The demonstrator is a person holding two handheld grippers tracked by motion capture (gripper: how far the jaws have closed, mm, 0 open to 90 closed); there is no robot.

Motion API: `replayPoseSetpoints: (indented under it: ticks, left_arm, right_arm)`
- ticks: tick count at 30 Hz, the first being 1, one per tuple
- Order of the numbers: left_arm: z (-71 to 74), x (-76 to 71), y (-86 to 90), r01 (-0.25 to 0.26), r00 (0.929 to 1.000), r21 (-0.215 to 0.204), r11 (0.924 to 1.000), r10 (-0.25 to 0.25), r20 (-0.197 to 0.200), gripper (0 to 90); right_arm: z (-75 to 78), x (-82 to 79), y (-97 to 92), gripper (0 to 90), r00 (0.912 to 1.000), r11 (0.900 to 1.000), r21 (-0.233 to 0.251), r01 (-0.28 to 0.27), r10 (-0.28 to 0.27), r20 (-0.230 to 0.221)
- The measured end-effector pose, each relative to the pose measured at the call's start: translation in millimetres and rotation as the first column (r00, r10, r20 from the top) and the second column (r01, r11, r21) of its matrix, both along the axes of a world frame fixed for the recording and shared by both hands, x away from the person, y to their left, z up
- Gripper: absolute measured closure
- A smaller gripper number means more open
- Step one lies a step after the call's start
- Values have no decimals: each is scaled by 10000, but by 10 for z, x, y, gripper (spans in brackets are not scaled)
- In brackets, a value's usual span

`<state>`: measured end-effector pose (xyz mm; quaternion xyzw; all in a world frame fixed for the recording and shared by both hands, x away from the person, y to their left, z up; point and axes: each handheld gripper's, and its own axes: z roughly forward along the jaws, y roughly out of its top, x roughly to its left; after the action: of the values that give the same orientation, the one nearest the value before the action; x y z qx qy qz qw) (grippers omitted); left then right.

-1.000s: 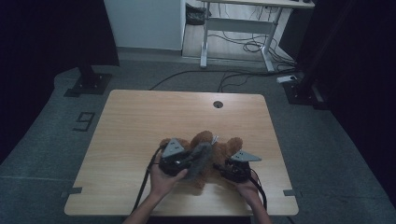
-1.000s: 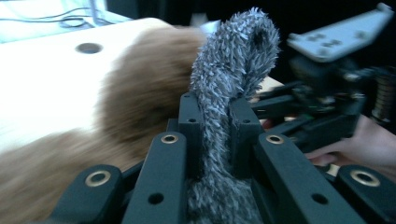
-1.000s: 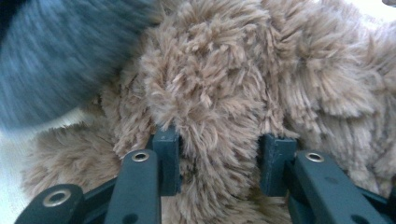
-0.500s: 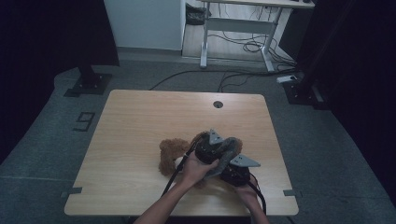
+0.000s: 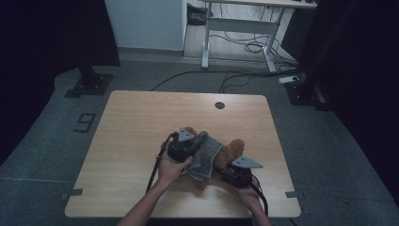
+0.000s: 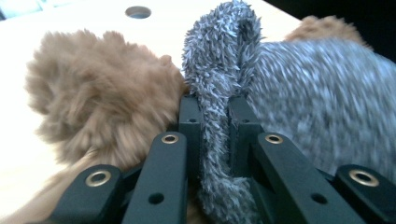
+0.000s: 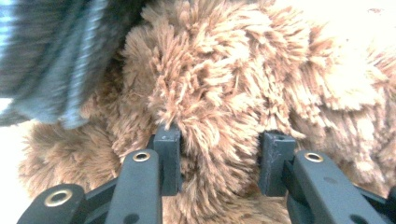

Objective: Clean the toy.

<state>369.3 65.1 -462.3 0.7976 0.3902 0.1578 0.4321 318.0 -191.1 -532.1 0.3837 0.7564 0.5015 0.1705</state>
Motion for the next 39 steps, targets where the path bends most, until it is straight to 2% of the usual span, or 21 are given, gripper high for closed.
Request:
replayPoseSetpoints:
  ticks: [4, 11, 15, 18, 24, 27, 29, 34, 37, 39]
  left_arm:
    - [-9, -37, 291, -179, 9998, -531, 9984, 180, 15, 787]
    - [11, -134, 557, -486, 9983, -918, 9946, 514, 280, 787]
    - [-45, -164, 773, -914, 9951, -1241, 9881, 953, 256, 788]
    - [-89, -169, 944, -1255, 9919, -1504, 9806, 1271, 13, 789]
    - [-173, -150, 1118, -1725, 9850, -1179, 9779, 1717, -170, 790]
    - [-209, -114, 1213, -1951, 9807, -1235, 9730, 1922, -357, 790]
    - [-213, -108, 1235, -1907, 9816, -1366, 9721, 1870, -398, 791]
    - [-94, -137, 1086, -1533, 9878, -1363, 9787, 1556, 65, 799]
    - [33, -143, 885, -984, 9941, -1484, 9840, 1039, 296, 800]
    - [93, -136, 710, -652, 9967, -1283, 9896, 708, 395, 800]
  right_arm:
    - [1, -1, 6, 595, 10000, 10000, -19, 3, -3, 7]
    - [1, -1, 6, 595, 10000, 10000, 3, 17, -17, -11]
    - [-1, 5, 2, 595, 10000, 10000, 63, -9, 9, -26]
    - [-2, 6, 2, 595, 10000, 10000, 72, -9, 9, -32]
    - [0, 13, -1, 594, 10000, 10000, 93, 17, -17, -70]
    - [-2, 17, -5, 595, 10000, 9999, 131, 29, -28, -72]
    - [-4, 19, -10, 595, 10000, 9999, 141, 20, -19, -82]
    - [-8, 13, -6, 595, 10000, 9999, 156, 58, -57, -74]
    - [-7, 13, -5, 595, 10000, 9999, 153, 66, -65, -75]
    - [-8, 13, -5, 595, 10000, 9999, 154, 63, -61, -73]
